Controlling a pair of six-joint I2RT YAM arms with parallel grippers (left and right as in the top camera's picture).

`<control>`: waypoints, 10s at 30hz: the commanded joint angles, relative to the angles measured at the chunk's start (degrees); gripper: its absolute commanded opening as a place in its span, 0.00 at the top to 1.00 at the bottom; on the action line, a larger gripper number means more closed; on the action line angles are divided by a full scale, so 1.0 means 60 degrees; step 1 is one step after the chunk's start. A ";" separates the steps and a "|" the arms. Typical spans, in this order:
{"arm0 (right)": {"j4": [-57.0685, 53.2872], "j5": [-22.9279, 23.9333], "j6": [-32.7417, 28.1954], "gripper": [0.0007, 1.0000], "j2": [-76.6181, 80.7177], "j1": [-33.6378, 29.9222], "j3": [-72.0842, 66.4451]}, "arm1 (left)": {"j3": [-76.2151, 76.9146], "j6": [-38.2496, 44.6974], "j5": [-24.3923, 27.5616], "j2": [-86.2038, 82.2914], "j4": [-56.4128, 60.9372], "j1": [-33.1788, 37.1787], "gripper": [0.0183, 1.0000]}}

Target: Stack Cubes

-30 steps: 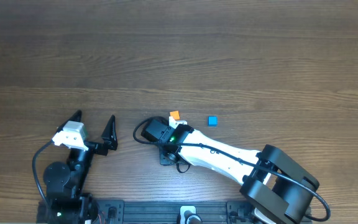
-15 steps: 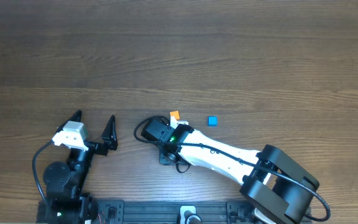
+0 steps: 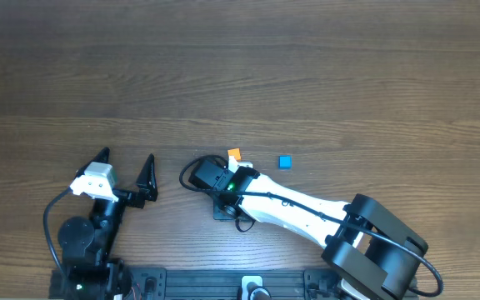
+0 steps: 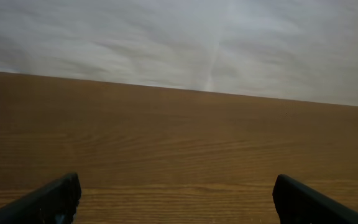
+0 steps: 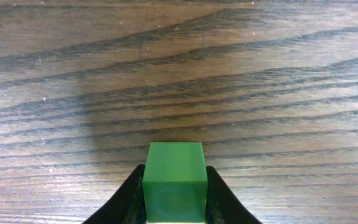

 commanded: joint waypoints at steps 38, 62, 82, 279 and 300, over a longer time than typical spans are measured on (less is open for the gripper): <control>-0.4666 0.2018 -0.2000 0.99 -0.0900 -0.0678 0.4903 | -0.0047 0.0142 -0.0051 -0.0066 -0.0015 -0.0036 0.00; -0.4258 0.1519 -0.2911 0.99 0.1570 -0.1945 0.6018 | -0.0047 0.0142 -0.0051 -0.0066 -0.0015 -0.0036 0.00; -0.4189 0.1147 -0.2903 0.99 0.1953 -0.1938 0.6014 | -0.0044 0.0142 -0.0051 -0.0066 -0.0015 -0.0036 0.00; 0.0098 0.0696 -0.4994 0.74 0.0474 -0.4779 0.0368 | -0.0044 0.0142 -0.0047 -0.0066 -0.0015 -0.0036 0.00; -0.2302 0.0747 -0.4714 0.86 -0.2044 -0.4535 0.1719 | -0.0047 0.0142 -0.0051 -0.0066 -0.0015 -0.0036 0.00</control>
